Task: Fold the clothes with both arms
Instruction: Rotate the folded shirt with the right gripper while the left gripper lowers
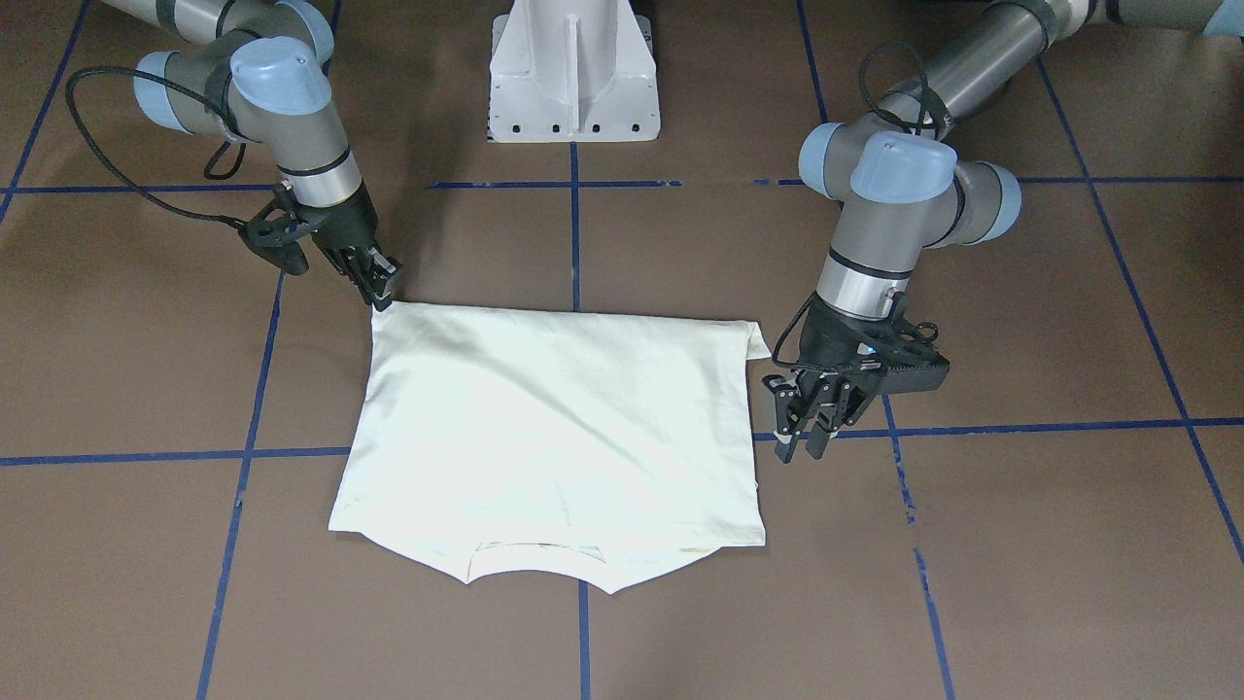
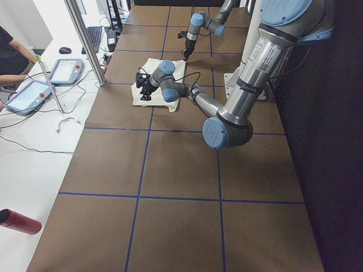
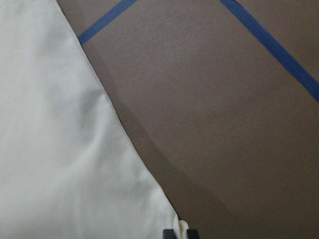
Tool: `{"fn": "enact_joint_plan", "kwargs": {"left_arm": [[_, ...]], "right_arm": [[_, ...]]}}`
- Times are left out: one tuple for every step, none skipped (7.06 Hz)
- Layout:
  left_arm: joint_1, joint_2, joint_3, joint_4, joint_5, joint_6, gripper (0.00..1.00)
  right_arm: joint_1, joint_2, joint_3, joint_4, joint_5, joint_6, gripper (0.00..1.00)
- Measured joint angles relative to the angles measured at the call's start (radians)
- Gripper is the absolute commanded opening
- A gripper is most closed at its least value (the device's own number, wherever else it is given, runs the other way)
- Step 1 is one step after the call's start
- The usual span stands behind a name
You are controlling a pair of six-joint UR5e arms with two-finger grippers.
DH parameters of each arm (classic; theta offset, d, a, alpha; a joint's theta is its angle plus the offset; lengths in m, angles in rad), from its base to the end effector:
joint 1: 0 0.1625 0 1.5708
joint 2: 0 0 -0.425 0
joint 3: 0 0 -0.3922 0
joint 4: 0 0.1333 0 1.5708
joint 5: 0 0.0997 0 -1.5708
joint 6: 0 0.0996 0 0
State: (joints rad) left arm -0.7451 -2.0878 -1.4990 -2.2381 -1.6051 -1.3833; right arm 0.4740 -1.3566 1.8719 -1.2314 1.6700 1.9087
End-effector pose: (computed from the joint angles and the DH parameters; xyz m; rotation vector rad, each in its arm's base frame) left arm 0.4245 -0.5683 0.3177 0.4779 1.0185 -0.4793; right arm -0.4524 -0.3708 0.3744 -0.0356 -0.8785 0.7181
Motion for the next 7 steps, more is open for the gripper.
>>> {"fn": "enact_joint_plan", "kwargs": {"left_arm": [[0.001,0.0,0.001,0.0,0.0,0.0,0.47],[0.001,0.0,0.002,0.001,0.0,0.0,0.47],[0.001,0.0,0.002,0.0,0.001,-0.001,0.47],[0.001,-0.001,-0.001,0.0,0.0,-0.003,0.47],[0.002,-0.003,-0.013,0.001,-0.003,-0.006,0.47],[0.004,-0.002,-0.039,0.003,-0.011,-0.009,0.47],[0.009,0.002,-0.071,0.003,-0.038,-0.022,0.47]], "right_arm": [[0.0,0.002,0.019,0.0,0.004,0.009,0.0],[0.0,-0.002,0.039,-0.001,0.007,0.018,0.0],[0.0,-0.007,0.063,-0.001,0.016,0.037,0.0],[-0.018,-0.028,0.115,-0.002,0.036,0.071,0.0],[-0.07,-0.084,0.203,-0.003,0.05,0.092,0.0],[-0.162,-0.166,0.307,-0.004,0.055,0.103,0.0],[-0.281,-0.234,0.398,-0.005,0.055,0.114,0.99]]}}
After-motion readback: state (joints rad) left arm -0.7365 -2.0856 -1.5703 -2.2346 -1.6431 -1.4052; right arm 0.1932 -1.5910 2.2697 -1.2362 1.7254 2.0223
